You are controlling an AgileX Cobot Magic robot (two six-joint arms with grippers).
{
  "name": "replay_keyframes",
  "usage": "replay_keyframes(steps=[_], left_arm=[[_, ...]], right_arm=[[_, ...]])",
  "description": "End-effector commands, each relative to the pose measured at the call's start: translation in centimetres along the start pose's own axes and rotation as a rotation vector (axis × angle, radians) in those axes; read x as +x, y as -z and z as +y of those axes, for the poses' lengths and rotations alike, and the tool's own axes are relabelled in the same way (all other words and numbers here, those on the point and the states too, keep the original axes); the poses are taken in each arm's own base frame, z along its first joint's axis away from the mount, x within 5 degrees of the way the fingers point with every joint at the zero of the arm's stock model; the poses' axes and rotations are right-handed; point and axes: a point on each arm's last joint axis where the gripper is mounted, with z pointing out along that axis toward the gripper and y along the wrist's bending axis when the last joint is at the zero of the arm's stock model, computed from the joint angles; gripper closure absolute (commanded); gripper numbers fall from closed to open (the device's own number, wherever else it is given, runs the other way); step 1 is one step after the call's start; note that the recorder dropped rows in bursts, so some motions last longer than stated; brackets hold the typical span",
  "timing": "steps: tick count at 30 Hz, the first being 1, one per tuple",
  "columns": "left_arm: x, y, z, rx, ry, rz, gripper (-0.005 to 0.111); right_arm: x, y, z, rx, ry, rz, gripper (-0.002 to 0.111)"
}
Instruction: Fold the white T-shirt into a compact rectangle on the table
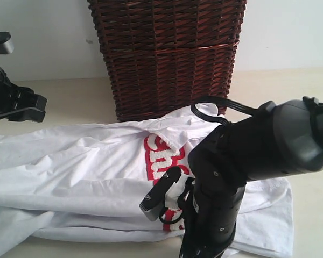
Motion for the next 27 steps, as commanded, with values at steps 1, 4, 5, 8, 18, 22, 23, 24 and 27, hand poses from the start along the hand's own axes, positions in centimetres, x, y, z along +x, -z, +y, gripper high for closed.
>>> replay_keyframes(steps=[1, 4, 5, 8, 18, 22, 23, 24, 27], left_arm=[[-0.2, 0.1, -0.2, 0.005, -0.007, -0.009, 0.056], [-0.2, 0.1, -0.2, 0.004, -0.007, -0.011, 0.056], [-0.2, 0.1, -0.2, 0.004, -0.009, -0.011, 0.056], [-0.2, 0.0, -0.2, 0.003, -0.01, -0.014, 0.056], [0.0, 0.0, -0.2, 0.01, -0.009, 0.008, 0.056], [0.0, 0.0, -0.3, 0.012, -0.009, 0.013, 0.056], [0.0, 0.0, -0.3, 0.012, -0.009, 0.013, 0.056], [0.0, 0.0, -0.3, 0.012, -0.009, 0.013, 0.056], [0.0, 0.0, -0.3, 0.011, -0.011, 0.012, 0.056]], right_arm=[[1.3, 0.2, 0.4, -0.03, -0.022, 0.104, 0.108], [2.1, 1.6, 0.9, -0.037, -0.001, 0.152, 0.108], [2.4, 2.1, 1.2, -0.038, 0.011, 0.171, 0.108], [3.4, 4.1, 2.3, -0.039, 0.077, 0.188, 0.108], [6.2, 8.1, 6.4, -0.187, 0.341, 0.202, 0.108], [6.4, 9.0, 7.1, -0.261, 0.409, 0.151, 0.108], [6.5, 9.2, 7.3, -0.286, 0.425, 0.137, 0.108], [6.5, 9.4, 7.5, -0.31, 0.445, 0.121, 0.108], [6.7, 10.0, 8.1, -0.371, 0.486, 0.08, 0.108]])
